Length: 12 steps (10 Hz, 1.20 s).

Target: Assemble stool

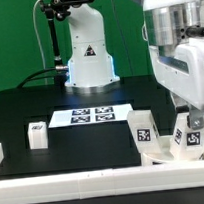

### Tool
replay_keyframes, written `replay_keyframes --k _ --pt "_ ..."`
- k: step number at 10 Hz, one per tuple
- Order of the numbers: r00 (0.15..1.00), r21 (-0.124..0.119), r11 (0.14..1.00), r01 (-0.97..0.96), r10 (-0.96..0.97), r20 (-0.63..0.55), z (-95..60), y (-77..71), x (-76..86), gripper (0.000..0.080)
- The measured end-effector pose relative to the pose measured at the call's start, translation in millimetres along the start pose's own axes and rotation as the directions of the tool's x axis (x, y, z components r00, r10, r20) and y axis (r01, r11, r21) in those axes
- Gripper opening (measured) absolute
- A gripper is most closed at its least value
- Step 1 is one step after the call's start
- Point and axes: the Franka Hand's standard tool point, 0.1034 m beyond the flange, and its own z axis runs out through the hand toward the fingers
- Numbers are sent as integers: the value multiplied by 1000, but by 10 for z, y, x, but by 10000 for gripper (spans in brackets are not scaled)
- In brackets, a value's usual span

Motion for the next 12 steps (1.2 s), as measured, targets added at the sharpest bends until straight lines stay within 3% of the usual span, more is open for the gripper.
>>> replay_keyframes --k 1,2,5,9,11,12 --pt "999 -26 999 32 -32 6 -34 9 -4 593" --pt "999 -26 998 51 -51 9 -80 -14 -21 632" --pt "989 2 989 150 -150 18 -304 -79 -49 646" --pt "917 3 918 398 -398 16 -279 -72 -42 649" --pt "769 -22 769 639 -639 -6 -296 -91 -20 649" --pt "711 -23 711 703 -703 -4 -289 -87 -10 649"
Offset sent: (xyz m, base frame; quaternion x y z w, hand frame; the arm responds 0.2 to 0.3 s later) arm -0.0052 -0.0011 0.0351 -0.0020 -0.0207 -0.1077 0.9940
